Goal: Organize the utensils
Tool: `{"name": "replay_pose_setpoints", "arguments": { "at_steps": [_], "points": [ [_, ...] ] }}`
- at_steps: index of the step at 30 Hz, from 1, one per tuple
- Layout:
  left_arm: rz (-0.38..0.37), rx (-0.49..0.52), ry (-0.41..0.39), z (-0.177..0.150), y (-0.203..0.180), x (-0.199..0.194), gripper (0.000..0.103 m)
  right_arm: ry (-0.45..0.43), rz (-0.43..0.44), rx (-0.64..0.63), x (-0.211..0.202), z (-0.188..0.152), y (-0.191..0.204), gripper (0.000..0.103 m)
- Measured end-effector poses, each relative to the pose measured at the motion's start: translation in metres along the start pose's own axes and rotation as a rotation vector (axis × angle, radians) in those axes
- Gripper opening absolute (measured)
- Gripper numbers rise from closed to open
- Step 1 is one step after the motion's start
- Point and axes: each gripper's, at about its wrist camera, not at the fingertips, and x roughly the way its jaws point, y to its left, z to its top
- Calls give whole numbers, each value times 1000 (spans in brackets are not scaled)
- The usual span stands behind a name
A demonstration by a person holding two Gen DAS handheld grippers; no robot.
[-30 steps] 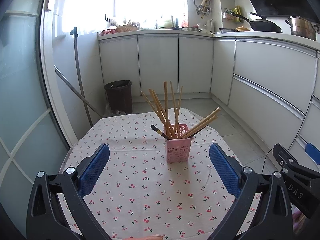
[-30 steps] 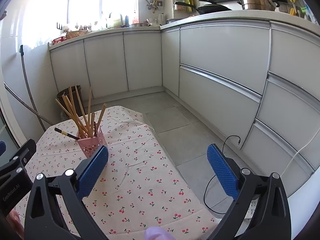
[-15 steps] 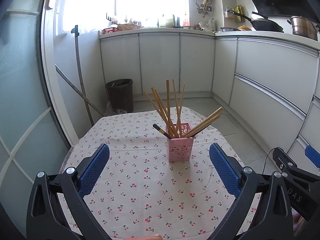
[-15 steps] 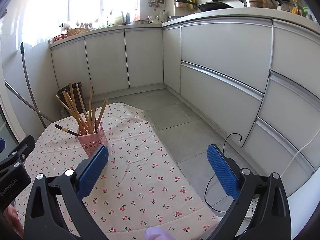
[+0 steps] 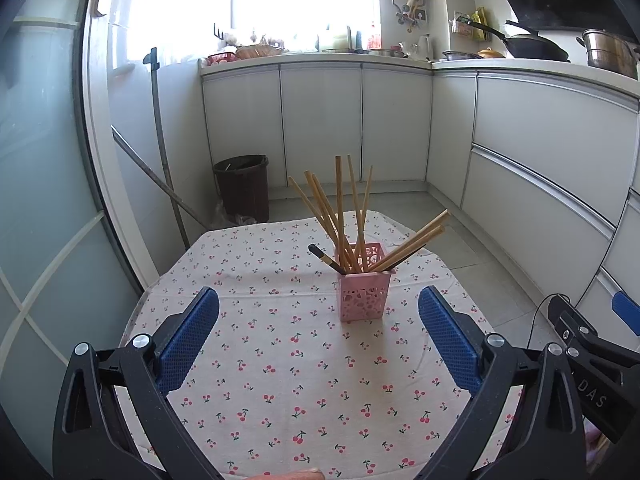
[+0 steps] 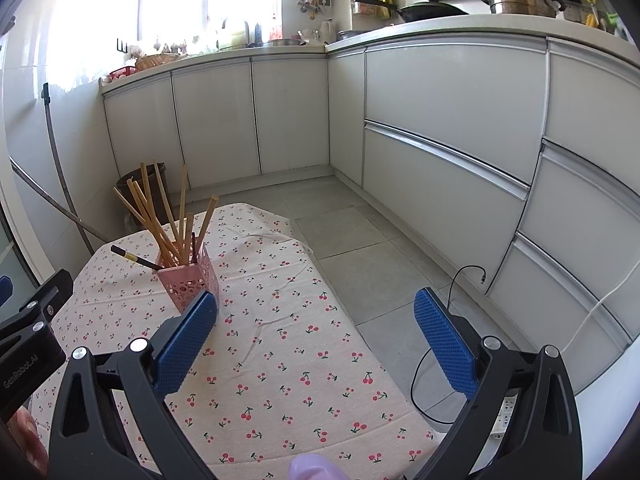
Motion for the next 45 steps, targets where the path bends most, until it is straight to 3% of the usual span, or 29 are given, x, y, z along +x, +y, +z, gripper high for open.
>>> {"name": "replay_pose_setpoints", "arguments": {
  "at_steps": [45],
  "points": [
    [6, 15, 19, -6, 4, 5, 96, 8, 11, -7, 3, -3, 1, 96]
  ]
}}
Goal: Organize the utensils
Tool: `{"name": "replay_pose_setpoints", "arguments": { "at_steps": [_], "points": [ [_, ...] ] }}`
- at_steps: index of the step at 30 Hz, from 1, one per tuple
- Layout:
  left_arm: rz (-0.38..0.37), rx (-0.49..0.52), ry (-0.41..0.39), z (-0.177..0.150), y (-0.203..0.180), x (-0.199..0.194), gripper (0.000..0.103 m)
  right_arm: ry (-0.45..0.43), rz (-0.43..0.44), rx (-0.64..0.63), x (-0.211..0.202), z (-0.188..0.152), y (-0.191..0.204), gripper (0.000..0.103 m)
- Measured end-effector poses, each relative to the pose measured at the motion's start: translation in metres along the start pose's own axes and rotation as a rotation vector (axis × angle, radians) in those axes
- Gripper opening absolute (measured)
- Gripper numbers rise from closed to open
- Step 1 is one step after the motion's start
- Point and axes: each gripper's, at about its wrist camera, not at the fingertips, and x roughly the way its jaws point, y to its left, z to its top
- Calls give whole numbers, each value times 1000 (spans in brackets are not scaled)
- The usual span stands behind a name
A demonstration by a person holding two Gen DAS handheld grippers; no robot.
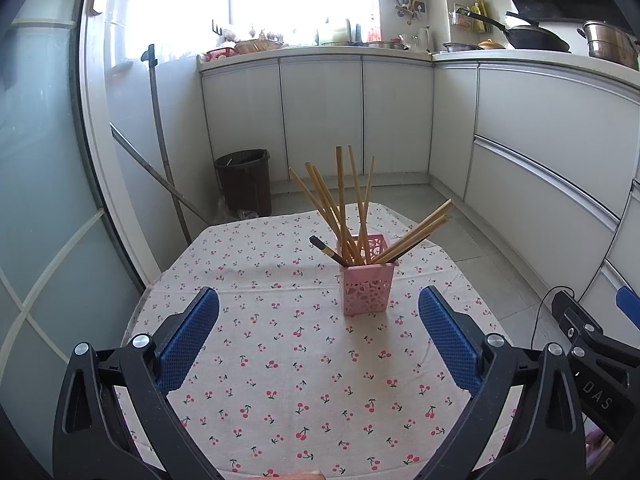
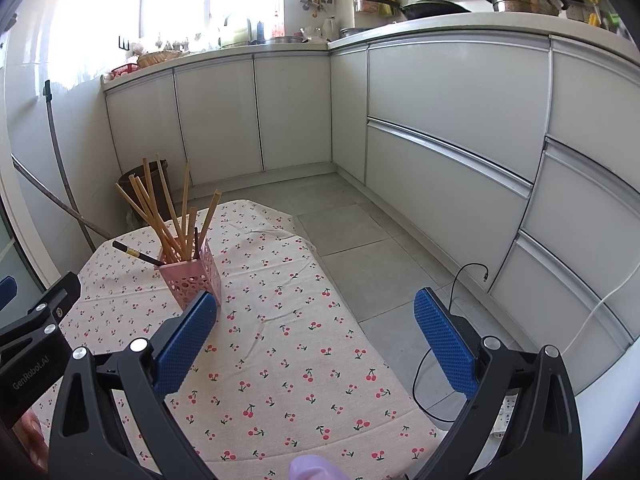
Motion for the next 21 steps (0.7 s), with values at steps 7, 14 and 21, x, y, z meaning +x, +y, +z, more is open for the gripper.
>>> {"name": "replay_pose_setpoints", "arguments": {
  "at_steps": [7, 14, 21],
  "points": [
    [-3, 6, 4, -1, 0, 3, 96, -1, 0, 1, 0, 0, 0, 96],
    [-30, 43, -24, -4, -7, -2, 95, 7, -3, -2, 2, 0, 0, 96],
    [-66, 44, -29, -4, -8, -5, 91, 9, -11, 4, 3, 0, -2, 96]
  ]
}}
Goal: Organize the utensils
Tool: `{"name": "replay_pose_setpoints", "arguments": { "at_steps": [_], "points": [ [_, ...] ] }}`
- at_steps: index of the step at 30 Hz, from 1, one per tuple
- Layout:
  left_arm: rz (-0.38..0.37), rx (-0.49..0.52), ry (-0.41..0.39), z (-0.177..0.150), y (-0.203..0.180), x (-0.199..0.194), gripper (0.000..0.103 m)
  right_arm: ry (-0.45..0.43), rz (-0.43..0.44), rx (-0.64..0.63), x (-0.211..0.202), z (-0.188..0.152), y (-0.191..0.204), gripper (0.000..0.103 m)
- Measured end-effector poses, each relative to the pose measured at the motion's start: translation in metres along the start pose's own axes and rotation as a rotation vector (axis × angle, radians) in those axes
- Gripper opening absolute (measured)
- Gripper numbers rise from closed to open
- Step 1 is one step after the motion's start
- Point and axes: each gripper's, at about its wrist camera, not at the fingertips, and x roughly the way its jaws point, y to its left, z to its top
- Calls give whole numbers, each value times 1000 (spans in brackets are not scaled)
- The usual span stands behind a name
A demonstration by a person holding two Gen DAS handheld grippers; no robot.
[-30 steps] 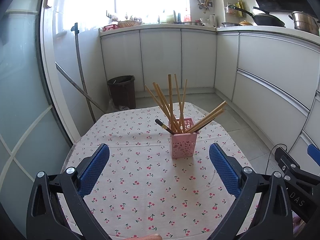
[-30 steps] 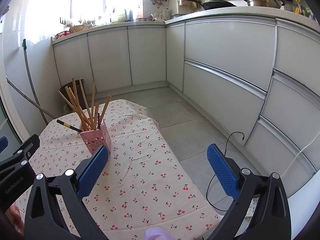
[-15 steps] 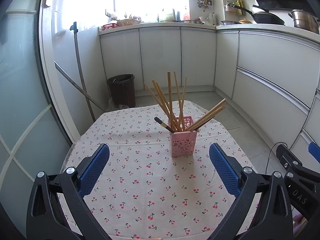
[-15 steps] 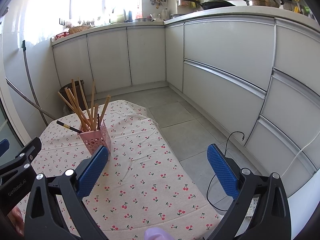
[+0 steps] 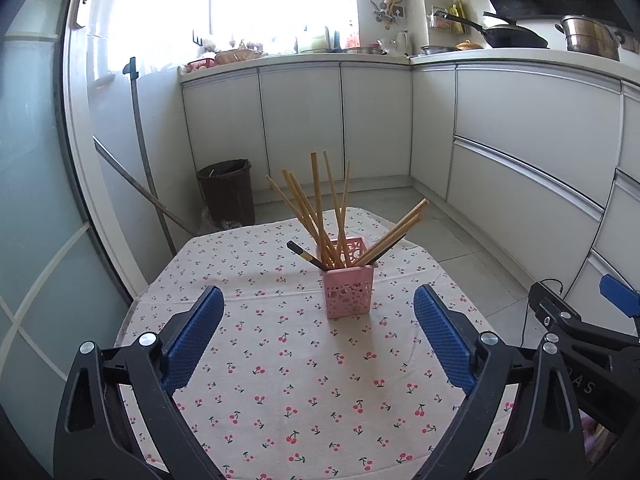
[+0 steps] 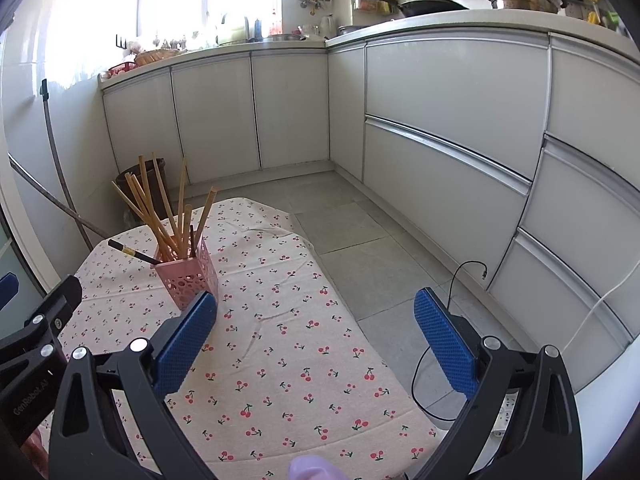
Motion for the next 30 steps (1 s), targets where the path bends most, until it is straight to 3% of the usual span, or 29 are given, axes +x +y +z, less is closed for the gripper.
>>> {"name": "replay_pose_setpoints", "arguments": {
  "at_steps": [5, 10, 30],
  "points": [
    [-6, 4, 5, 0, 0, 1, 88, 12, 4, 7, 3, 0, -2, 96],
    [14, -21, 40, 2, 3, 6, 96, 5, 3, 4, 2, 0, -1, 96],
    [2, -49, 75, 1, 8, 11, 96, 5, 7, 1, 1, 0, -2, 96]
  ]
}}
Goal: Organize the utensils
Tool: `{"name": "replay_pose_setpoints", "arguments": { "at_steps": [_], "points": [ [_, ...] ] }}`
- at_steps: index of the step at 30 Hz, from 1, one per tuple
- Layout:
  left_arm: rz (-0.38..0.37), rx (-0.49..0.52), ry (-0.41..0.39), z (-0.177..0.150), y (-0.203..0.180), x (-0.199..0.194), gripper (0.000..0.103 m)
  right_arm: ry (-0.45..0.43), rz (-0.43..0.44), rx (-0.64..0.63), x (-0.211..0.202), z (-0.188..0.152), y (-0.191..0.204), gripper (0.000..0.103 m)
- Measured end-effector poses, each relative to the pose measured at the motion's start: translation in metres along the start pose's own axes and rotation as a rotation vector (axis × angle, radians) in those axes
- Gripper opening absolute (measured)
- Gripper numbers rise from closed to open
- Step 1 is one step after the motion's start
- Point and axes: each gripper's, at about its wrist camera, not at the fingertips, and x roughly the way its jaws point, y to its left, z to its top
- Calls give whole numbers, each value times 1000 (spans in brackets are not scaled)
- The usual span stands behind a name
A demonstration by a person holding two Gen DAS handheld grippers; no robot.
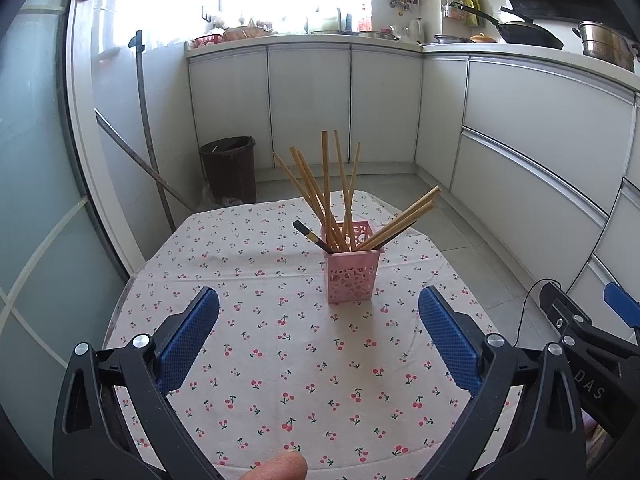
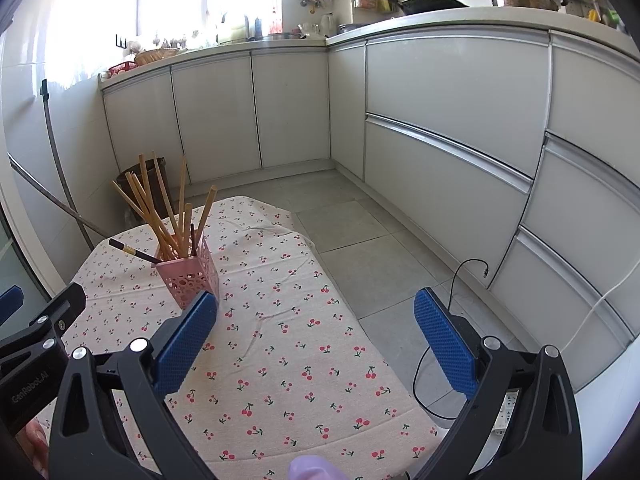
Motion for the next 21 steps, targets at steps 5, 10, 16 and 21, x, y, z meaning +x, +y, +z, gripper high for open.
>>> {"name": "replay_pose_setpoints", "arguments": {
  "at_steps": [5, 10, 16, 21],
  "points": [
    [-1, 0, 4, 0, 0, 1, 96, 3, 2, 1, 1, 0, -1, 96],
    [-2, 0, 7, -1, -1, 2, 96, 4, 2, 2, 1, 0, 0, 96],
    [0, 0, 13, -1, -1, 3, 96, 8, 3, 0, 2, 0, 0, 96],
    [3, 2, 12, -1, -3, 4, 96, 8, 3, -1, 2, 0, 0, 96]
  ]
}}
